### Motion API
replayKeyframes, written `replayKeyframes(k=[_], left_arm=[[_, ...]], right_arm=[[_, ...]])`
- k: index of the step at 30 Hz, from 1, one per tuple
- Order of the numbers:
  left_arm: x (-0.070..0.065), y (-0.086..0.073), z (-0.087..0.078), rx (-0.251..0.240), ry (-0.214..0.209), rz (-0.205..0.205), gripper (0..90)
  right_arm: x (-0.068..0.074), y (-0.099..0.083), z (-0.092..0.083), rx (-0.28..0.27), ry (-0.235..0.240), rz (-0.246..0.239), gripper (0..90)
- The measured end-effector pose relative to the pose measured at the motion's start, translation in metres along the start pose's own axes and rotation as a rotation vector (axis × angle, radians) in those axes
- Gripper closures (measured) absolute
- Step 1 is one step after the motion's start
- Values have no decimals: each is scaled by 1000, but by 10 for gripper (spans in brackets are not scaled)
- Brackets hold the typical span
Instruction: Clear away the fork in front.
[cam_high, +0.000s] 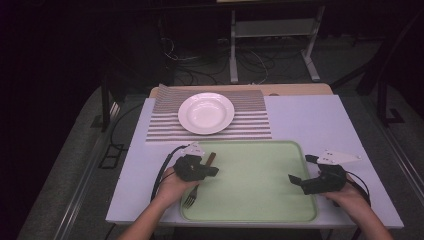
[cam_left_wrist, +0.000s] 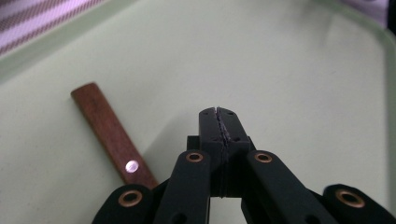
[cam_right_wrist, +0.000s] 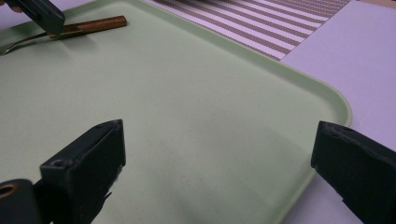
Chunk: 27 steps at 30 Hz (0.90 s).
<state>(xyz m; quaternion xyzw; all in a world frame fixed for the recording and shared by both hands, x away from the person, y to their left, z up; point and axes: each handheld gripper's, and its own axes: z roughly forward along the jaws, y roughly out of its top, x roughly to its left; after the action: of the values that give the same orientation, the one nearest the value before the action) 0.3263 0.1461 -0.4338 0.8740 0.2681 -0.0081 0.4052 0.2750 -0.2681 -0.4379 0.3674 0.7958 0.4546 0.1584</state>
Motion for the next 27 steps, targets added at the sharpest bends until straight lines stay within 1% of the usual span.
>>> replayKeyframes(k=[1,2,3,4,8,10,14,22,26,27], left_arm=[[2,-1,0,9,9,1,893],[4,-2,0,18,19,-7,893],[4,-2,0,18,19,-7,893],[6,-3,0,28,24,-17,893],[8,-4,2,45,33,-19,892],[9,-5,4,63,40,-18,891],[11,-5,4,62,41,-28,890],[16,-8,-1,59,64,-36,887],[19,-9,-4,53,68,-49,887],[21,-10,-5,49,70,-61,887]], right_arm=[[0,0,0,0,1,1,32],[1,0,-1,-1,0,0,32],[1,0,-1,-1,0,0,32],[0,0,-1,-1,0,0,32],[0,0,-1,-1,-2,1,32],[0,0,-1,-2,0,-1,32],[-1,-1,-1,-2,2,5,32],[0,1,0,-2,3,-1,32],[1,0,0,-1,9,-3,32],[0,0,1,-3,10,2,32]])
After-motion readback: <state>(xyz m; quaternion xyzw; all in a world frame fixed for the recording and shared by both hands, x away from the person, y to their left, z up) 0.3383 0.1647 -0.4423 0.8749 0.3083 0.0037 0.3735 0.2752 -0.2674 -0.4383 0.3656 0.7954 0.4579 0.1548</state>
